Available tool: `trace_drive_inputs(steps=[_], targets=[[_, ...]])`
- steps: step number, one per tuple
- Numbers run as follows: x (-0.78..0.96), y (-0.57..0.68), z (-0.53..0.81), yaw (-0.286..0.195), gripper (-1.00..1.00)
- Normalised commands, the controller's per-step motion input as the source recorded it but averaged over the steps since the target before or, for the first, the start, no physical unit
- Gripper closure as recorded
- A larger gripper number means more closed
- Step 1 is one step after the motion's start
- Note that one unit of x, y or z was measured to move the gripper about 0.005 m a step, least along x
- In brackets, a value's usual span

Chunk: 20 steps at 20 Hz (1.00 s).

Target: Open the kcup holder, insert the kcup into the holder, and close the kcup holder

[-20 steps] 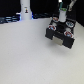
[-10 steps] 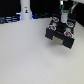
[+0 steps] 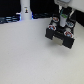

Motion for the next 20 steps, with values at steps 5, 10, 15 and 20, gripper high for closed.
trace_drive_inputs(steps=[5, 10, 15, 20], targets=[[0.02, -0.27, 0.14, -0.047, 1.0], [0.0, -0.23, 0.02, -0.023, 1.0], [0.02, -0.01, -0.2, 0.01, 1.0], [0.02, 0.04, -0.2, 0.022, 1.0]])
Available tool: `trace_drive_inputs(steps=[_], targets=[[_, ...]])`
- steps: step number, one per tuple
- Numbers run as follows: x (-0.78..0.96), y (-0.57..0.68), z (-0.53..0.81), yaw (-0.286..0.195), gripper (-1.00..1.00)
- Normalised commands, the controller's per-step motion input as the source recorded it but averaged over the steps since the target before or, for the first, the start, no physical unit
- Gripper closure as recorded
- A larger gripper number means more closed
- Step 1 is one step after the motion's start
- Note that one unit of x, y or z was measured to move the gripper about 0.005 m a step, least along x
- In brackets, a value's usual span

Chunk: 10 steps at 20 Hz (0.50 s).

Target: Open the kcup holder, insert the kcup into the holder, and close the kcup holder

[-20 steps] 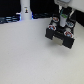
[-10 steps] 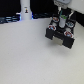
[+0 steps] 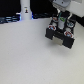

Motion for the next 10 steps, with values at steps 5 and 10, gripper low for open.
trace_drive_inputs(steps=[5, 10], targets=[[0.08, 0.09, -0.17, 0.019, 1.0], [0.14, 0.12, -0.15, 0.018, 1.0]])
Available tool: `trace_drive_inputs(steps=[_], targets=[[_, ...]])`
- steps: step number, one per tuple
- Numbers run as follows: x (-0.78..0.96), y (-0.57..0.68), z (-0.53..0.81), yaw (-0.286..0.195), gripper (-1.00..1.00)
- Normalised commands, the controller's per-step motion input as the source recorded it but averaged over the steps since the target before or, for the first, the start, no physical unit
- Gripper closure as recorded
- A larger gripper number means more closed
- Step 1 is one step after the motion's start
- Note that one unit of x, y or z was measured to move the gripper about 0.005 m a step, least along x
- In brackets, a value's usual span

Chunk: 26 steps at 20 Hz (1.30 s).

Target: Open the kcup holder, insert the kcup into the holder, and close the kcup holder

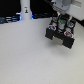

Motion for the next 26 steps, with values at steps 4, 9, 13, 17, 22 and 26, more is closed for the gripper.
trace_drive_inputs(steps=[4, 9, 13, 17, 22, 26], targets=[[0.13, 0.13, -0.08, 0.024, 1.0], [0.14, 0.14, 0.08, 0.048, -1.0], [0.17, 0.07, 0.28, 0.082, -1.0], [0.21, 0.02, 0.41, 0.082, -1.0], [0.37, -0.29, 0.55, 0.071, -1.0], [0.48, -0.48, 0.46, 0.051, -1.0]])
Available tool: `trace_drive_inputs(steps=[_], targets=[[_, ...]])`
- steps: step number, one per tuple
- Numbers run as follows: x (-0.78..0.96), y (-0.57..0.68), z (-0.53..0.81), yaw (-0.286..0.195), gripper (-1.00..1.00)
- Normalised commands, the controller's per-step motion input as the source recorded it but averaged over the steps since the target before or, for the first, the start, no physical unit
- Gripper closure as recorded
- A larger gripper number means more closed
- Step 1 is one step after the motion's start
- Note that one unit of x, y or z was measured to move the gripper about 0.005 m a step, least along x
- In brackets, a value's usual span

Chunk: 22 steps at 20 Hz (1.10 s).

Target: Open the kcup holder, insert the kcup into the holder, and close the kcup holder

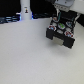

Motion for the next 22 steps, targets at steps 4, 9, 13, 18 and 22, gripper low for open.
trace_drive_inputs(steps=[4, 9, 13, 18, 22], targets=[[0.49, -0.52, 0.28, 0.049, -1.0], [0.59, -0.48, 0.24, 0.025, -1.0], [0.69, -0.41, 0.2, 0.01, -1.0], [0.73, -0.32, 0.05, 0.012, -1.0], [0.69, -0.16, -0.07, 0.037, -1.0]])
